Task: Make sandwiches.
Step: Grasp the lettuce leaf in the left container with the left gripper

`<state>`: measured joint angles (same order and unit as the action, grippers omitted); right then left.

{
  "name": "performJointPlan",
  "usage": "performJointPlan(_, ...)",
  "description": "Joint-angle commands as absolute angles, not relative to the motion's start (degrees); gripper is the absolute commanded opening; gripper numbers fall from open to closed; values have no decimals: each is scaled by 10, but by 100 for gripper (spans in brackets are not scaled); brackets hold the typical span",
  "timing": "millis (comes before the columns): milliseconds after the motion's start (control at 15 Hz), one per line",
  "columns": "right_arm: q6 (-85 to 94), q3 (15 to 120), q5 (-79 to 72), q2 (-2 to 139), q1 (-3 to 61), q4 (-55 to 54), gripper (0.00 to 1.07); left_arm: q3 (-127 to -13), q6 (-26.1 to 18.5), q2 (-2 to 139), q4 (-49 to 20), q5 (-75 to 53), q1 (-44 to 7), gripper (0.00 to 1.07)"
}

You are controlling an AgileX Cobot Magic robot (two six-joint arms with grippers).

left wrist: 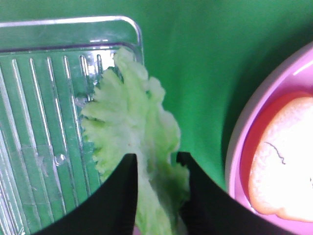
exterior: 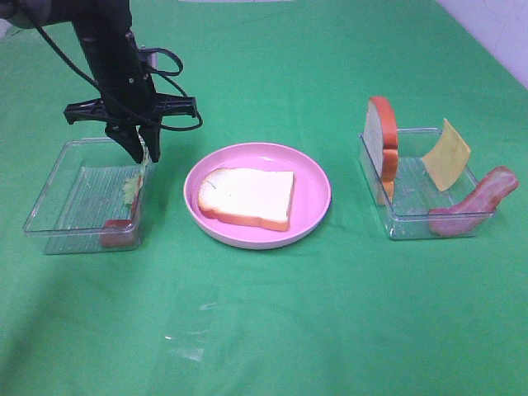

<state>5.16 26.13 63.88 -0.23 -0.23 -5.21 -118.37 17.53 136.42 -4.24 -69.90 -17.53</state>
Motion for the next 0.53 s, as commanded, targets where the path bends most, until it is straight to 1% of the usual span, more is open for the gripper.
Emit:
performJointPlan(67,49,260,633,-17,-6,-52,85,-1183,179,1367,-41,-713,-177,14)
performJointPlan(133,49,260,633,-17,-6,-52,85,-1183,179,1367,-39,-713,-177,12)
performJointPlan(267,49,260,633,-17,-6,-52,85,-1183,176,1365,-36,-715,-177,0)
performJointPlan(533,49,260,633,-17,-6,-52,85,-1183,172,1365,-28,-718,-177,0)
